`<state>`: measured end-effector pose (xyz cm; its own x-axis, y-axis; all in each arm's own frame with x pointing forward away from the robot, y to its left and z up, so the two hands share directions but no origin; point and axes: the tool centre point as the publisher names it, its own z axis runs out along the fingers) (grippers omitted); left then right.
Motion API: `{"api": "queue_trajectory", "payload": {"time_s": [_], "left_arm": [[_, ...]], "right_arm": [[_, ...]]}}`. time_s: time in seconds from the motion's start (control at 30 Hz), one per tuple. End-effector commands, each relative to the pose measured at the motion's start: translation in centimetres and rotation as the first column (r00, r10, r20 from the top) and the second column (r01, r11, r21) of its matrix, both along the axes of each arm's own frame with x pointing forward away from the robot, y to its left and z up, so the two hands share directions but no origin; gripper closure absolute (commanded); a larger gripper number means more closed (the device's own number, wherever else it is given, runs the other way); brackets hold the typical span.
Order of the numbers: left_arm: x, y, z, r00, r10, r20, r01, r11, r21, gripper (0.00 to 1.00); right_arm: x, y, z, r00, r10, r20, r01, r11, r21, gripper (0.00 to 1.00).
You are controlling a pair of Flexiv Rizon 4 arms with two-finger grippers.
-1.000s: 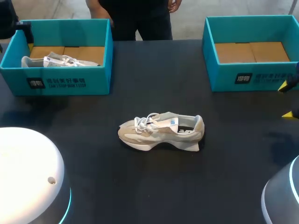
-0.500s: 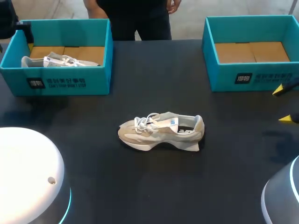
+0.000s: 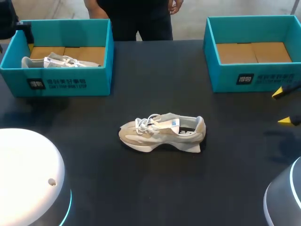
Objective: Take the shoe out of the shoebox, open the shoe tongue, remove and reinsert the insole, then place the shoe into the shoebox
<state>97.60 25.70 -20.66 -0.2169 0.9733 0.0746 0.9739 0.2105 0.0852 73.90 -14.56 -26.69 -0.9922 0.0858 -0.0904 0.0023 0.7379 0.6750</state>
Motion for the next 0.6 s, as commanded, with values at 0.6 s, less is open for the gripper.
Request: {"api": "queue_trajectory", "payload": {"time_s": [0.6], "left_arm": [[-0.1,0.0,0.0,1.000,-0.001,0.001,0.001,1.000,0.002,0.00]], "right_arm": [[1.0,2.4,-3.1,0.999,-0.010,0.030,0.008,0.998,0.067,0.00]]}}
